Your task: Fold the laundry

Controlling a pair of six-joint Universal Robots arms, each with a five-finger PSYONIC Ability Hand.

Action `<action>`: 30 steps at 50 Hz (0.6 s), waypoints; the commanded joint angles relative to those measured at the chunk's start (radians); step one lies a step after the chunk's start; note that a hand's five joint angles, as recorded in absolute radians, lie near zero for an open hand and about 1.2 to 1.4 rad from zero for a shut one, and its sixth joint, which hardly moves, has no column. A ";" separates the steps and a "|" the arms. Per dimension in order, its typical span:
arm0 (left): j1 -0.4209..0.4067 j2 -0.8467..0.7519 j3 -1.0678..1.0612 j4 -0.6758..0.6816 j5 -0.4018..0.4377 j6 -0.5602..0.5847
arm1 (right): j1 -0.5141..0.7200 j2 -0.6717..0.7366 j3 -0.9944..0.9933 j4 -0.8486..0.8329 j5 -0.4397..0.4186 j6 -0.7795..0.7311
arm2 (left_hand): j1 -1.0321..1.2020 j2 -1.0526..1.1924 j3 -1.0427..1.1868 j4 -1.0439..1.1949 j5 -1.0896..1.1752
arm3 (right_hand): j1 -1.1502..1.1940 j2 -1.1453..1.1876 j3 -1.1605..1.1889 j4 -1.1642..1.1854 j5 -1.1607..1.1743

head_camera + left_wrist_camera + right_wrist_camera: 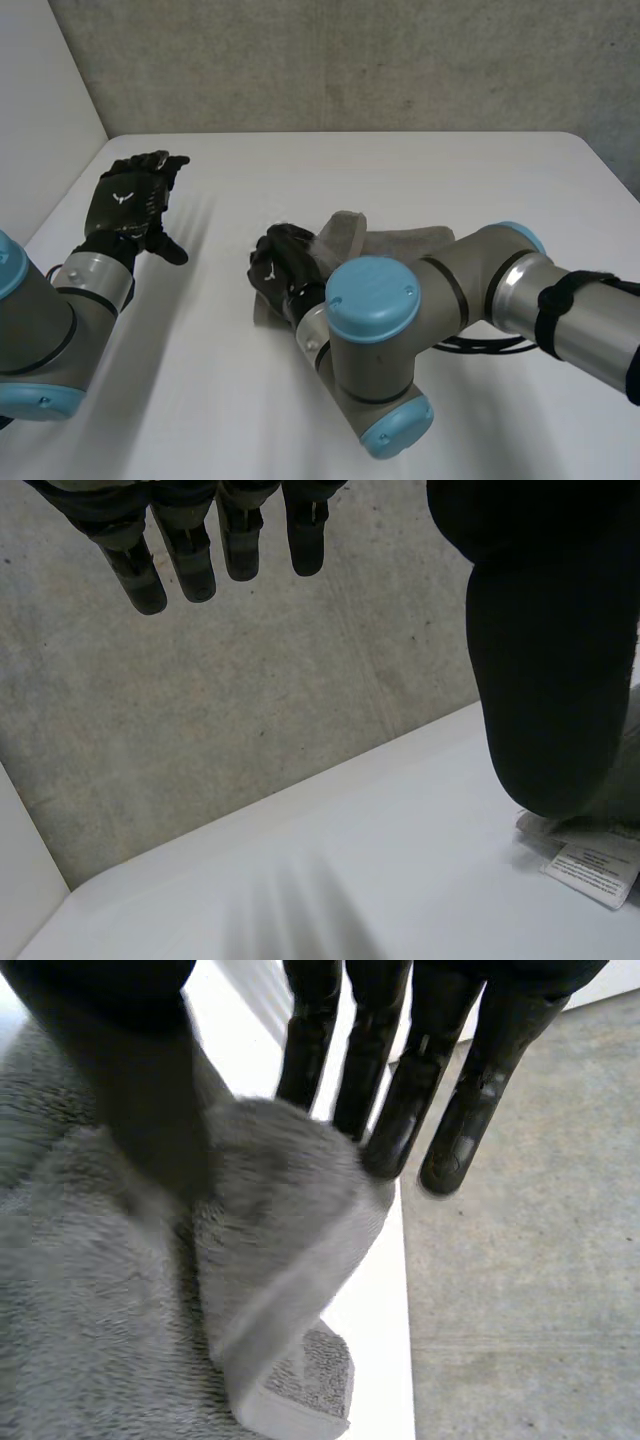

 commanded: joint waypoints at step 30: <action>-0.055 -0.021 0.006 0.032 0.020 -0.001 | -0.552 -0.384 0.613 0.043 -0.197 0.653 | 0.019 0.027 0.025 0.027 -0.014 | -0.329 -0.331 -0.363 -0.363 -0.340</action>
